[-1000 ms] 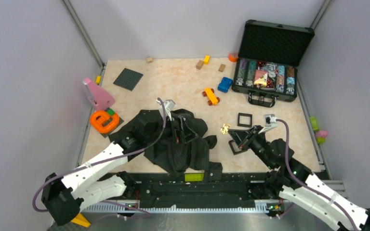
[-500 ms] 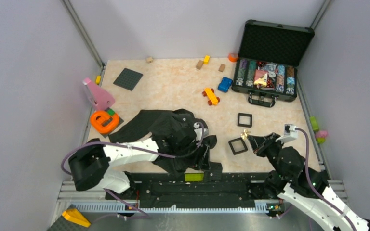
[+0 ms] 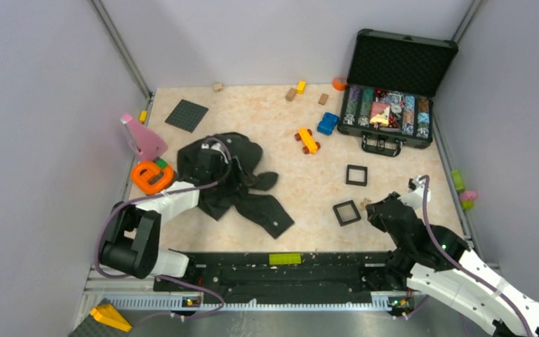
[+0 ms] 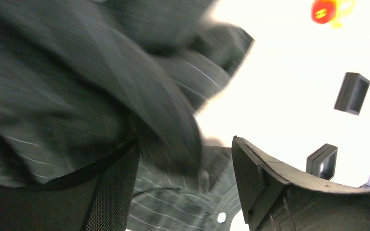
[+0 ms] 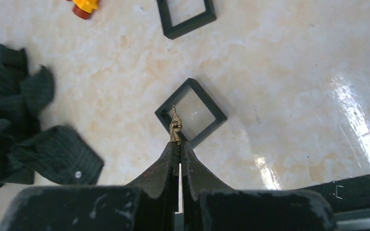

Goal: Remove the brooch from the garment
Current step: Move the clothes to the center of the board, then pick up the brooch box from the center of the board.

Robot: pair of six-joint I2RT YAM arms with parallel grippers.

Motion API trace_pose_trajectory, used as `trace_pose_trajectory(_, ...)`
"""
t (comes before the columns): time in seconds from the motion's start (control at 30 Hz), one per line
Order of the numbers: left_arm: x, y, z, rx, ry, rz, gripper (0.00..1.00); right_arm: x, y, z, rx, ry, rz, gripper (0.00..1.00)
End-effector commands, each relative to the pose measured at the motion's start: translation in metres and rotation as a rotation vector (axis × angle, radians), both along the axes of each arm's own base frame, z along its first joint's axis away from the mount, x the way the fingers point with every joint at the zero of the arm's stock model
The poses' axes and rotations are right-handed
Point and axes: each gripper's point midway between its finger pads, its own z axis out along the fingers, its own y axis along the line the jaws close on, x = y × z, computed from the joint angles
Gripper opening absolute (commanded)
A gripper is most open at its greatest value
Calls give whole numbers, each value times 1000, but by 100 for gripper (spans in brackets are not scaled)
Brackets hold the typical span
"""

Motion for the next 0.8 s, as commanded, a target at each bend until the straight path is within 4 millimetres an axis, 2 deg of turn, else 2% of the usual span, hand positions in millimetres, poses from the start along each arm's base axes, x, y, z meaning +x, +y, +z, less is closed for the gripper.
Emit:
trace_pose_trajectory(0.0, 30, -54, 75, -10, -230, -199, 75, -3, -6, 6, 6, 36, -57, 0)
trace_pose_trajectory(0.07, 5, -97, 84, 57, -289, -371, 80, -4, -9, 8, -4, 40, -63, 0)
trace_pose_trajectory(0.13, -32, -140, 87, 84, -339, -542, 86, -6, -15, 12, -6, 45, -87, 0)
trace_pose_trajectory(0.23, -78, -180, 77, 61, -355, -715, 96, -12, -28, 17, -26, 70, -144, 0)
trace_pose_trajectory(0.3, -94, -197, 65, 98, -408, -788, 97, -14, -34, 23, -36, 74, -170, 0)
trace_pose_trajectory(0.4, -113, -219, 40, 248, -505, -928, 98, -14, -42, 39, -51, 40, -177, 0)
trace_pose_trajectory(0.5, -126, -238, 20, 403, -521, -1047, 98, -14, -48, 57, -46, -9, -167, 0)
trace_pose_trajectory(0.6, -126, -253, 8, 496, -496, -1092, 98, -15, -50, 70, -13, -63, -148, 0)
trace_pose_trajectory(0.77, -119, -276, 2, 515, -474, -1117, 98, -16, -49, 78, 40, -110, -127, 0)
